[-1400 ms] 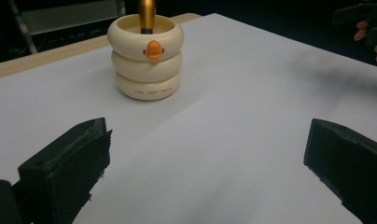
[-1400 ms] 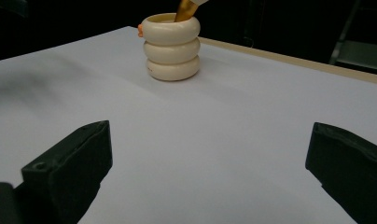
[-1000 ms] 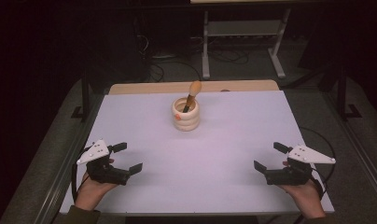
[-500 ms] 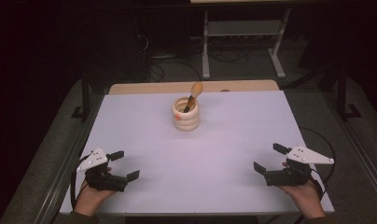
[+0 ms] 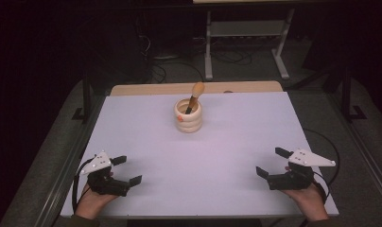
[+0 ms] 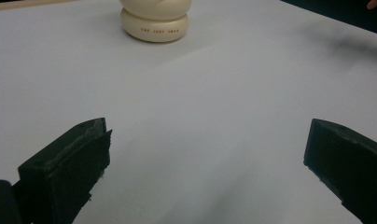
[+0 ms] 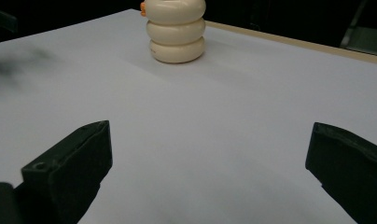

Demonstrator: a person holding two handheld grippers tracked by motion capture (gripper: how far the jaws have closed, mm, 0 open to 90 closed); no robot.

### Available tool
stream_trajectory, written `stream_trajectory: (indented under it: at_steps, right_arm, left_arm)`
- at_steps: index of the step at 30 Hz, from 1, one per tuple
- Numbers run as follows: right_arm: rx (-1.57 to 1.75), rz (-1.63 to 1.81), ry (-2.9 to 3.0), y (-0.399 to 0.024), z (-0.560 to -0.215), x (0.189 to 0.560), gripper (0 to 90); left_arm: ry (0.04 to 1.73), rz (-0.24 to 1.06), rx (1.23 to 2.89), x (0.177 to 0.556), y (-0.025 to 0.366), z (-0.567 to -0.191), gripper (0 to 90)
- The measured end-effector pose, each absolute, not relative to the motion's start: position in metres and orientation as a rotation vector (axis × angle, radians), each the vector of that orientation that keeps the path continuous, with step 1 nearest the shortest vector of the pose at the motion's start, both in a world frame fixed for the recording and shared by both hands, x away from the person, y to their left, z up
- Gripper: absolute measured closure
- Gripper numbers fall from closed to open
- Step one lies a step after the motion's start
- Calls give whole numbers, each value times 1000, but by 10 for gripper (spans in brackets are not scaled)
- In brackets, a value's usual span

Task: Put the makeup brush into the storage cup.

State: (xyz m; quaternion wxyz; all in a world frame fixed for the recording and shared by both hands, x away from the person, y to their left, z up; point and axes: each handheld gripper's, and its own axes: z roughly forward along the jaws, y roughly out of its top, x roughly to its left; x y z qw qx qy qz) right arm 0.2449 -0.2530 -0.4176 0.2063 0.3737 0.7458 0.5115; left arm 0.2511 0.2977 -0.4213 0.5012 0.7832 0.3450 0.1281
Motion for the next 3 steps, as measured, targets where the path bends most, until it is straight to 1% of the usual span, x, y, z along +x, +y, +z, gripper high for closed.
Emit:
stream_trajectory:
  at_steps: [3]
  right_arm:
    - [1036, 1424, 2083, -253, -418, 245, 0]
  left_arm:
    - [835, 310, 1902, 252, 297, -422, 0]
